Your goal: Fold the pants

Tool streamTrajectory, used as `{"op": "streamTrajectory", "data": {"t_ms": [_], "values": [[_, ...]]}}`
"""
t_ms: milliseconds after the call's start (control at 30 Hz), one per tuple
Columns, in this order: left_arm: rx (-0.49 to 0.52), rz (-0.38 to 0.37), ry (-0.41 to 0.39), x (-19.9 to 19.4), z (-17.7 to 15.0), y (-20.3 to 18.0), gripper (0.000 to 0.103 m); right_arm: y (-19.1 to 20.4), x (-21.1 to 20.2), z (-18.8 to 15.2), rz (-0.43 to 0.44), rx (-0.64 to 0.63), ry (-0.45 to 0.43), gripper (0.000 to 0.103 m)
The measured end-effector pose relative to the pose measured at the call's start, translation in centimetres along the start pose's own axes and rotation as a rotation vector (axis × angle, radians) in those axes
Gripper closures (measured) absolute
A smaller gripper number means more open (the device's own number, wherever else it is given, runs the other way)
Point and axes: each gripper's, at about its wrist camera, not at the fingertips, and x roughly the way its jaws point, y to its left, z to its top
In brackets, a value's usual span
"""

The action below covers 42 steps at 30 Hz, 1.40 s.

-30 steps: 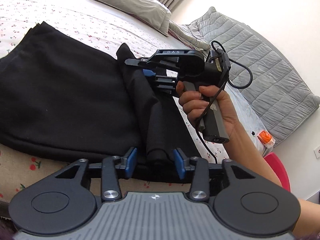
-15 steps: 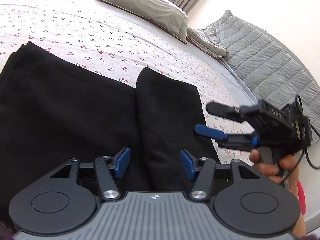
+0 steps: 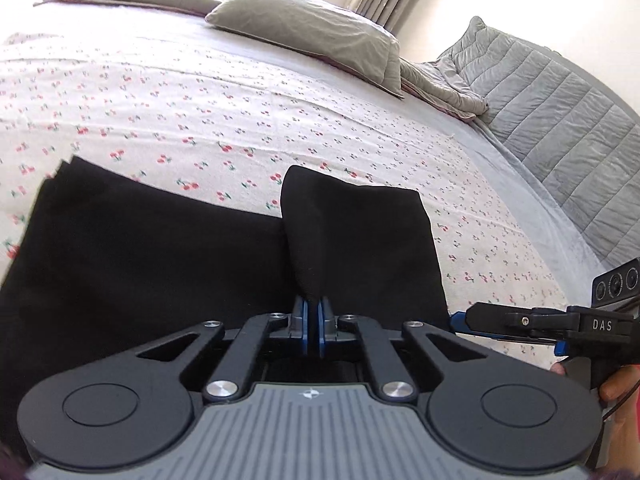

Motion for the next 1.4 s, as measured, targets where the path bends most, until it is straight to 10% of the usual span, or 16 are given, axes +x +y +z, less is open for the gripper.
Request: {"op": "streamTrajectory", "data": {"t_ms": [333, 600, 700, 867, 1233, 1400], "values": [[0.046, 0.310, -0.051, -5.0, 2.8, 7.4, 0.098, 2.7, 2.6, -1.2, -0.003, -0.106, 0.078, 0.032], [-0.005, 0.301, -0.050, -5.2, 2.8, 10.1, 0.098, 3.1, 3.4, -1.9, -0.006, -0.119, 0.093, 0.032], [0.034, 0.237, -0.050, -4.9, 2.6, 10.2, 0.093, 3.1, 3.2, -2.0, -0.001, -0.116, 0.090, 0.032], [-0.041, 0.068, 0.025, -4.4, 2.5, 12.1, 0.029, 3.1, 3.6, -2.0, 0.002, -0.123, 0.091, 0.032], [-0.203, -0.149, 0.072, -3.4, 1.0, 14.8, 0.030, 4.9, 6.3, -2.6, 0.002, -0.189, 0.074, 0.045], [-0.281, -0.186, 0.051, -3.5, 0.0, 14.9, 0.052, 4.4, 8.0, -2.1, 0.003, -0.153, 0.019, 0.068]]}}
